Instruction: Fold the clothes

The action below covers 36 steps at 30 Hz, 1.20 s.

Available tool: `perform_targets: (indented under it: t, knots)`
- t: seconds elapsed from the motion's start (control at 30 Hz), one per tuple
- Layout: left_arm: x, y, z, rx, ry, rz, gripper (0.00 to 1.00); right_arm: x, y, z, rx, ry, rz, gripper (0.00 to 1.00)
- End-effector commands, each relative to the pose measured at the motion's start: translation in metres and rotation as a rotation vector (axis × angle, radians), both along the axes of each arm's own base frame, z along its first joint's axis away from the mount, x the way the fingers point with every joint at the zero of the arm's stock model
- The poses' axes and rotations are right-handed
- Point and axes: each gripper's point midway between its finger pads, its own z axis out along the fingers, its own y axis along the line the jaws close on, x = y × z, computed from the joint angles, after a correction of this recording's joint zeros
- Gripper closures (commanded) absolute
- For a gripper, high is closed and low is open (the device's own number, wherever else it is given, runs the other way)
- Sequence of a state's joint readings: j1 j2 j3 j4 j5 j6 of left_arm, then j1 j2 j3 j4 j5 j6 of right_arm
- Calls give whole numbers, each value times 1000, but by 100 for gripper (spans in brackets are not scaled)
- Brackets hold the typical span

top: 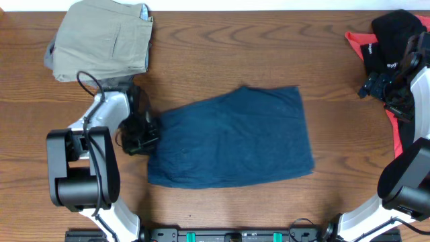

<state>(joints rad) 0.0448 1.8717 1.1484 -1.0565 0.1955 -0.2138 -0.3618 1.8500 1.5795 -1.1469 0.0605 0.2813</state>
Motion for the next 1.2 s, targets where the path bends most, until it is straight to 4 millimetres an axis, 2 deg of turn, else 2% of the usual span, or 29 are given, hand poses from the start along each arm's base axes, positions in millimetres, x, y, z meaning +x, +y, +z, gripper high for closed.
perform_targets:
  t: [0.0,0.17,0.3,0.43,0.53,0.63,0.77,1.03,1.17]
  knots:
    - [22,35,29,194,-32,-15,94,-2,-5,0,-5,2,-25,1]
    - [41,36,82,200,-92,-9,94,-2,-5,0,-5,2,-25,1]
    - [49,32,133,203,-181,-13,94,-2,-5,0,-4,2,-25,1]
    - [46,18,177,201,-273,-52,94,-2,-5,0,-5,2,-25,1]
    - [43,1,196,192,-346,-100,94,-2,-5,0,-5,2,-25,1]
    - [39,-20,203,172,-376,-136,94,-2,-5,0,-5,2,-25,1]
    - [36,-51,202,151,-386,-181,94,-2,-5,0,-5,2,-25,1]
    - [45,-129,204,76,-526,-271,94,-2,-5,0,-5,2,-25,1]
    - [43,-152,197,57,-535,-284,94,-2,-5,0,-4,2,-25,1]
